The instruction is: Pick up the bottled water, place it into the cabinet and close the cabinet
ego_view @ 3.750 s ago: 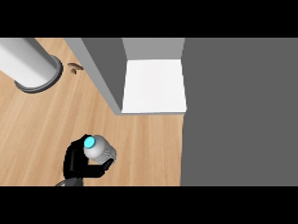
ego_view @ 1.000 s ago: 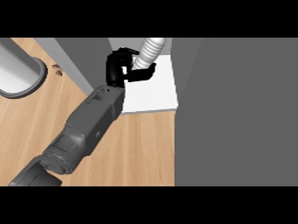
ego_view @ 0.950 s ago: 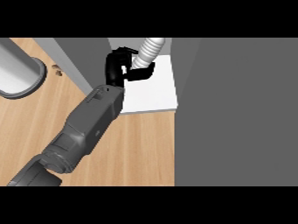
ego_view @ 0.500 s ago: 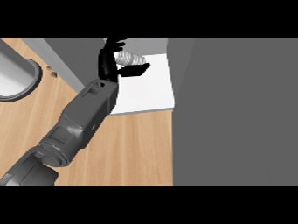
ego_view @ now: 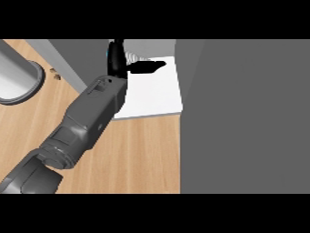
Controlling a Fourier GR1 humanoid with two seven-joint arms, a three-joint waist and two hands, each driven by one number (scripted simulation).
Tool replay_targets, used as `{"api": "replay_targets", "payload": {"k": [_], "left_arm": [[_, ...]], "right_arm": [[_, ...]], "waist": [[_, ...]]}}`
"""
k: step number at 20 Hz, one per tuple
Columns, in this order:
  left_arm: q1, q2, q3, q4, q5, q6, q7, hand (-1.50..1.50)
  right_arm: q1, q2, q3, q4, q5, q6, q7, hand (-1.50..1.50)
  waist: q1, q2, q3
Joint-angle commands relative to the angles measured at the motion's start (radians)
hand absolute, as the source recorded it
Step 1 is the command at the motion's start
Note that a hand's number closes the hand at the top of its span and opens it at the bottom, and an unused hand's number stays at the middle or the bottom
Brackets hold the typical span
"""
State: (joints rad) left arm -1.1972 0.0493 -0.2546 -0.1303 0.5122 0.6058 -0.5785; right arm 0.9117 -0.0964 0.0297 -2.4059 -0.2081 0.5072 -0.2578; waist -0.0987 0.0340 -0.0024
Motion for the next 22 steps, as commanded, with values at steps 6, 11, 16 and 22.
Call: {"api": "replay_targets", "payload": {"k": [6, 11, 16, 22], "left_arm": [[-0.004, -0.025, 0.074, -0.066, 0.047, -0.175, -0.125, -1.50], [0.028, -0.042, 0.085, -0.081, 0.040, -0.201, -0.139, -1.50], [0.126, -0.049, -0.006, -0.236, 0.074, -0.157, -0.089, -1.50], [0.265, -0.049, -0.111, -0.458, 0.142, -0.179, -0.031, -1.50]], "right_arm": [[0.031, -0.004, -0.006, -0.054, -0.081, 0.013, 0.028, -1.50], [0.045, 0.019, 0.019, -0.094, -0.077, -0.001, 0.042, -1.50], [0.034, 0.029, 0.060, -0.117, -0.035, -0.041, 0.118, -1.50], [-0.020, 0.028, 0.070, -0.109, -0.039, -0.066, 0.149, -1.50]], "waist": [[0.036, -0.016, 0.001], [0.059, -0.025, 0.002], [0.067, -0.034, 0.002], [0.082, -0.039, 0.002]]}}
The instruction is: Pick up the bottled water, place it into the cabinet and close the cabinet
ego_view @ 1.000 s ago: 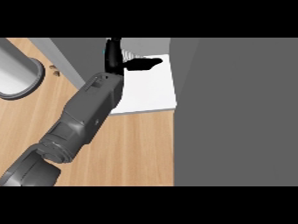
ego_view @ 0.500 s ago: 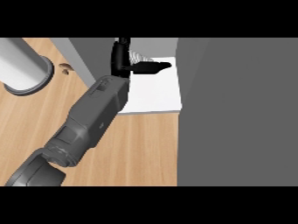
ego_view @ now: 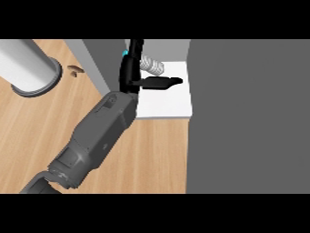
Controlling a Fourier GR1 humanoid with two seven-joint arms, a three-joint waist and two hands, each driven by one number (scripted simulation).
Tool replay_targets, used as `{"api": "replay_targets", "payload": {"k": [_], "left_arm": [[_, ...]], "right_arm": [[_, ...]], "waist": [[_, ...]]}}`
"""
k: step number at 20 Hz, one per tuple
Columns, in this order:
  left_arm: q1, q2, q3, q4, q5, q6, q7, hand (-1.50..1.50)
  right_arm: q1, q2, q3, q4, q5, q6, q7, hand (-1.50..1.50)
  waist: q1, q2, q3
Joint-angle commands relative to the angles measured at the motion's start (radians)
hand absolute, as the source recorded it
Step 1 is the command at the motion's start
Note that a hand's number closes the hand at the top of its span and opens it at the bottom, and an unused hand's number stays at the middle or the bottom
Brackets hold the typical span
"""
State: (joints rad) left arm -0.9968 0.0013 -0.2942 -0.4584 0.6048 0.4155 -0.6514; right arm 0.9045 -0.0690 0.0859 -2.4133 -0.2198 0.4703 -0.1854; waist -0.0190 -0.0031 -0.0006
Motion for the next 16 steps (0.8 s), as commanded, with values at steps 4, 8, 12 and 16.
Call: {"api": "replay_targets", "payload": {"k": [4, 8, 12, 16], "left_arm": [[0.198, -0.001, -0.138, -0.272, 0.062, -0.051, 0.034, -1.50], [0.338, -0.001, -0.213, -0.437, 0.081, -0.081, 0.000, -1.50], [0.401, 0.021, -0.250, -0.601, 0.031, -0.065, 0.043, -1.50], [0.529, 0.055, -0.316, -0.791, 0.032, -0.073, 0.116, -1.50]], "right_arm": [[0.073, -0.008, -0.008, -0.143, -0.059, -0.014, 0.051, -1.50], [0.042, 0.004, 0.022, -0.113, -0.005, -0.026, 0.036, -1.50], [0.070, 0.012, 0.068, -0.162, 0.035, -0.044, 0.052, -1.50], [0.042, -0.016, 0.040, -0.140, 0.034, -0.044, 0.055, -1.50]], "waist": [[0.008, -0.006, 0.000], [0.016, -0.006, 0.000], [0.026, -0.006, 0.000], [0.034, -0.005, 0.000]]}}
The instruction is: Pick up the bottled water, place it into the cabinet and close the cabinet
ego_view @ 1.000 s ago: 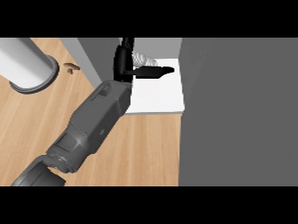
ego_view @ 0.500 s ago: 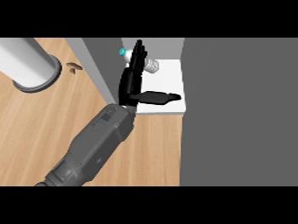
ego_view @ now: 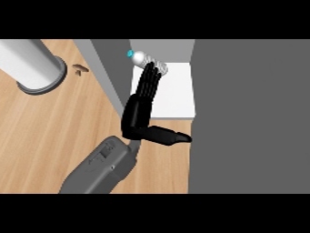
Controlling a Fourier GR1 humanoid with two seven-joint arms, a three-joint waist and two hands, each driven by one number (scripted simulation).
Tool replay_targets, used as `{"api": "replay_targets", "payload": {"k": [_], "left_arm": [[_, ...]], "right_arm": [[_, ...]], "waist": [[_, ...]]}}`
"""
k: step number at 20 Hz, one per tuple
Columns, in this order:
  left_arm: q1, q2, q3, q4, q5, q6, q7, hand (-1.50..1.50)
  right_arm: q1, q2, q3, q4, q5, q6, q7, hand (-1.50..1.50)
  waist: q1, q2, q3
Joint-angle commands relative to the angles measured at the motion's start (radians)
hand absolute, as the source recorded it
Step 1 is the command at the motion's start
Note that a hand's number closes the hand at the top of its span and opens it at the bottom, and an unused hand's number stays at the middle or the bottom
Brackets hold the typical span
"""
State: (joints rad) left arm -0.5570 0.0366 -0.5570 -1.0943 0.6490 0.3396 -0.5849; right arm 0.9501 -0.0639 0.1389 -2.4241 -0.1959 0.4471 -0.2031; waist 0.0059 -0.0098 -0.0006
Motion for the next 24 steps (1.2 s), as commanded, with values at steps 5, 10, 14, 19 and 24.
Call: {"api": "replay_targets", "payload": {"k": [5, 10, 14, 19, 24], "left_arm": [[0.235, 0.070, -0.099, -0.287, -0.028, 0.012, 0.052, 1.50], [0.383, 0.219, -0.104, -0.443, -0.030, -0.012, 0.071, 1.50], [0.453, 0.302, -0.030, -0.559, 0.004, -0.013, 0.083, -1.50], [0.569, 0.359, 0.003, -0.644, 0.027, -0.024, 0.067, -1.50], [0.708, 0.444, 0.083, -0.750, 0.110, -0.096, 0.041, -1.50]], "right_arm": [[-0.012, -0.085, 0.038, -0.126, 0.098, 0.068, 0.023, -1.50], [-0.009, -0.181, 0.049, -0.113, 0.151, 0.149, 0.028, 1.50], [0.042, -0.236, 0.107, -0.191, 0.183, 0.221, 0.009, 1.50], [0.086, -0.241, 0.204, -0.282, 0.293, 0.243, -0.037, 1.50], [0.072, -0.312, 0.288, -0.291, 0.282, 0.282, 0.021, 1.50]], "waist": [[0.005, 0.002, 0.000], [0.012, 0.001, 0.000], [0.005, -0.003, 0.000], [-0.019, -0.008, -0.002], [0.010, -0.005, -0.004]]}}
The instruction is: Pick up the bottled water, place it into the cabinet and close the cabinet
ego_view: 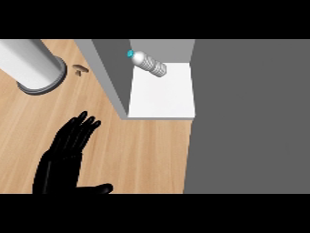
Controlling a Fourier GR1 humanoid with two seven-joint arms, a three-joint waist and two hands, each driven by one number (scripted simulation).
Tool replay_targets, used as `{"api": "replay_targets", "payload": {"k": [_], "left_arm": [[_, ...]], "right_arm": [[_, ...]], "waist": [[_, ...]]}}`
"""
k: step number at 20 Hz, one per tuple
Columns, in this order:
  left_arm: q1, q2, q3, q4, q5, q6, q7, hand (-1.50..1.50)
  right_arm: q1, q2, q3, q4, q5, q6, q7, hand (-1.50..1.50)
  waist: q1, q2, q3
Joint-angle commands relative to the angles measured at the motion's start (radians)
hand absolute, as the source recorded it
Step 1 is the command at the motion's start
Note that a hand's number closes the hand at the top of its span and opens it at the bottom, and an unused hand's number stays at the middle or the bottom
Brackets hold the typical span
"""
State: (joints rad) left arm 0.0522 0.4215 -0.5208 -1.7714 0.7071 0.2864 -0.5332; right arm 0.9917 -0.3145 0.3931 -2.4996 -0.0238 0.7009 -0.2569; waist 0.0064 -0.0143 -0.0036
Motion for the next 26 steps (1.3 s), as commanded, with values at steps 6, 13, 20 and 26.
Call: {"api": "replay_targets", "payload": {"k": [6, 13, 20, 26], "left_arm": [[0.155, 0.111, 0.114, -0.120, 0.114, -0.095, -0.003, -1.50], [0.231, 0.176, 0.188, -0.133, 0.163, -0.164, -0.015, -1.50], [0.293, 0.245, 0.222, -0.167, 0.203, -0.276, -0.015, -1.50], [0.300, 0.278, 0.253, -0.162, 0.210, -0.341, -0.028, -1.50]], "right_arm": [[-0.070, -0.074, 0.197, -0.217, 0.198, 0.031, 0.147, 1.50], [-0.119, -0.068, 0.333, -0.168, 0.170, -0.013, 0.209, 1.50], [-0.155, -0.001, 0.404, -0.077, 0.075, -0.105, 0.198, 1.50], [-0.239, -0.013, 0.400, -0.060, 0.055, -0.136, 0.254, 1.50]], "waist": [[0.018, -0.009, -0.007], [0.037, -0.002, -0.011], [0.109, 0.020, -0.009], [0.154, 0.033, -0.012]]}}
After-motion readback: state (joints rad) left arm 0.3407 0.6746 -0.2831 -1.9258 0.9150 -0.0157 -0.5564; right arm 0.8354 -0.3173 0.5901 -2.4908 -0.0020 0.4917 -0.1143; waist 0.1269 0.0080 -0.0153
